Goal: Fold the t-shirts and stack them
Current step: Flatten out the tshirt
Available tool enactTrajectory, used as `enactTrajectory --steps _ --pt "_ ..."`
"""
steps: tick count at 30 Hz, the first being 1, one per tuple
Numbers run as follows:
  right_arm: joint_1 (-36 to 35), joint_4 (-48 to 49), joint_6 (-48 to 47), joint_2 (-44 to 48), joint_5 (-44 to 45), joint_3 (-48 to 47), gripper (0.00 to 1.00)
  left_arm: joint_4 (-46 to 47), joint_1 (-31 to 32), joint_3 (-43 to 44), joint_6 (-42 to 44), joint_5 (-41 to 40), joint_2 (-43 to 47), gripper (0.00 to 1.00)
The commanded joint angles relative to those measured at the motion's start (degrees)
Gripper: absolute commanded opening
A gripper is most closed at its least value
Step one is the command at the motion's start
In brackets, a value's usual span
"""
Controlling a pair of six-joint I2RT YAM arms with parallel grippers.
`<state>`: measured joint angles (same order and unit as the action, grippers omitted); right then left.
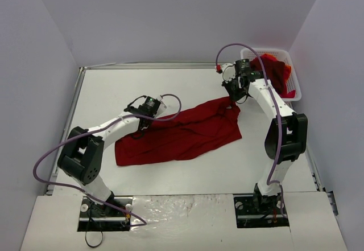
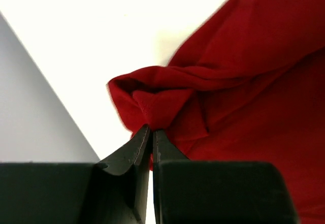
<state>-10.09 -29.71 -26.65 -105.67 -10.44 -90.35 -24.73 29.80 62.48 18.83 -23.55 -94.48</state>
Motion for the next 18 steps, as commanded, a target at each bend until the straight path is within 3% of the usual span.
enactTrajectory --steps 1,5,9,13,18 --pt "0.2 -0.3 -0.4 1.5 1.5 0.2 0.0 0.2 -1.3 4.1 0.4 -5.9 5.4 0.02" --pt "0.4 -0.3 -0.2 2.7 1.9 -1.8 0.0 0.2 -6.5 7.2 1.6 -7.9 9.0 0.02" --pt "1.9 -0.2 0.5 2.5 2.3 -6.3 0.0 -2.9 -15.5 13.3 1.1 -7.1 10.5 0.02" --pt "3.8 -0.3 2.7 0.7 1.8 -15.8 0.0 -6.0 -21.3 21.4 0.2 -4.9 9.7 0.03" --pt "4.5 -1.3 4.2 1.4 3.1 -23.8 0.0 -12.1 -24.4 30.8 -2.0 -0.5 10.8 0.02"
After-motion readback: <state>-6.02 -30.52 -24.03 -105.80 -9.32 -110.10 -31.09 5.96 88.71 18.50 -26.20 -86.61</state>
